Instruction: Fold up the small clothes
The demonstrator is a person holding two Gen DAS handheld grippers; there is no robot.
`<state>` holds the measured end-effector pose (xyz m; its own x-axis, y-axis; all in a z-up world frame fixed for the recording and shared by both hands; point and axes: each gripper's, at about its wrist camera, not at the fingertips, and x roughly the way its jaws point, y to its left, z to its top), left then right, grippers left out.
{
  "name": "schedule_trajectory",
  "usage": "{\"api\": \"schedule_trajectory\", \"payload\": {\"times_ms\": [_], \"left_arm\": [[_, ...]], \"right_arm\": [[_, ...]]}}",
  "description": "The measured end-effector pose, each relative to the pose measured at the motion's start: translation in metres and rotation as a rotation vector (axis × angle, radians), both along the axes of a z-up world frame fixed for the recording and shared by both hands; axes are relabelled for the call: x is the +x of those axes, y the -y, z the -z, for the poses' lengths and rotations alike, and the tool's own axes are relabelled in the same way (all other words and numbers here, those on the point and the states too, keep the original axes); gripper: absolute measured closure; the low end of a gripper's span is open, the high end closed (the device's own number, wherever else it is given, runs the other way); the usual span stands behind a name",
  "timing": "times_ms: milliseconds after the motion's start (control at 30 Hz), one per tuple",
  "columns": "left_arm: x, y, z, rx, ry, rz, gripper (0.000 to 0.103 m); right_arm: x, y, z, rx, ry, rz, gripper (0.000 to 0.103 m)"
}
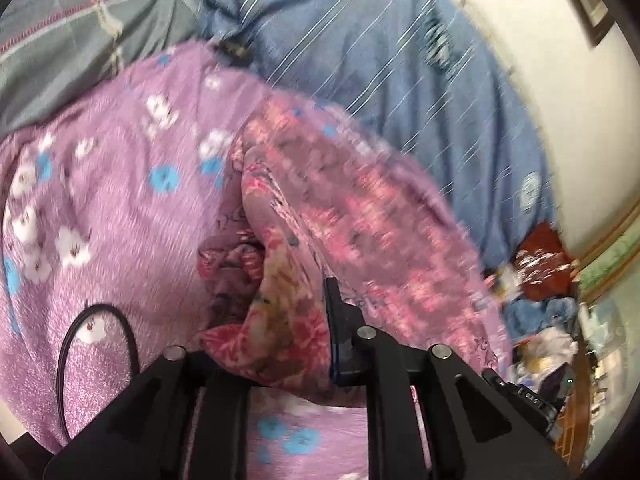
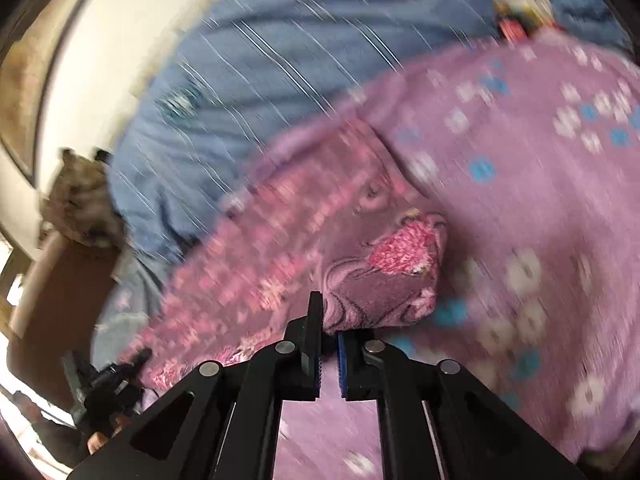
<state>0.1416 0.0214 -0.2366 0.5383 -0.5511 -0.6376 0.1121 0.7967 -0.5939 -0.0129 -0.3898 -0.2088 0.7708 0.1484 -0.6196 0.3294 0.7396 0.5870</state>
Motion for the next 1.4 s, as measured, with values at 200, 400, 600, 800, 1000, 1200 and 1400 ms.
{"api": "schedule_trajectory", "payload": {"times_ms": [200, 400, 600, 800, 1000, 1200, 1400], "left_arm": [[0.007, -0.001, 0.011, -0.032, 0.012, 0.001, 0.069], [0.006, -0.003, 0.014, -0.042, 0.035, 0.002, 0.084], [0.013, 0.005, 0.014, -0.027, 0.048, 0.002, 0.066], [0.019, 0.007, 0.022, -0.016, 0.032, 0.016, 0.069], [0.014, 0.015, 0.012, 0.073, 0.096, 0.043, 0.086], [0.0, 0.047, -0.032, 0.183, 0.208, 0.078, 0.087], [-0.015, 0.126, -0.088, 0.26, 0.312, 0.214, 0.087]], "right_arm": [[-0.016, -0.001, -0.006, -0.057, -0.094, 0.028, 0.051], [-0.042, -0.008, -0.033, -0.238, -0.057, 0.05, 0.087], [0.037, -0.046, -0.029, -0.19, -0.052, -0.121, 0.095], [0.13, -0.088, -0.015, -0.156, -0.045, -0.22, 0.094], [0.158, -0.073, 0.021, 0.013, -0.091, -0.217, 0.099], [0.136, -0.037, 0.008, 0.1, -0.057, -0.21, 0.088], [0.097, 0.038, -0.011, 0.105, 0.034, -0.065, 0.087]]}}
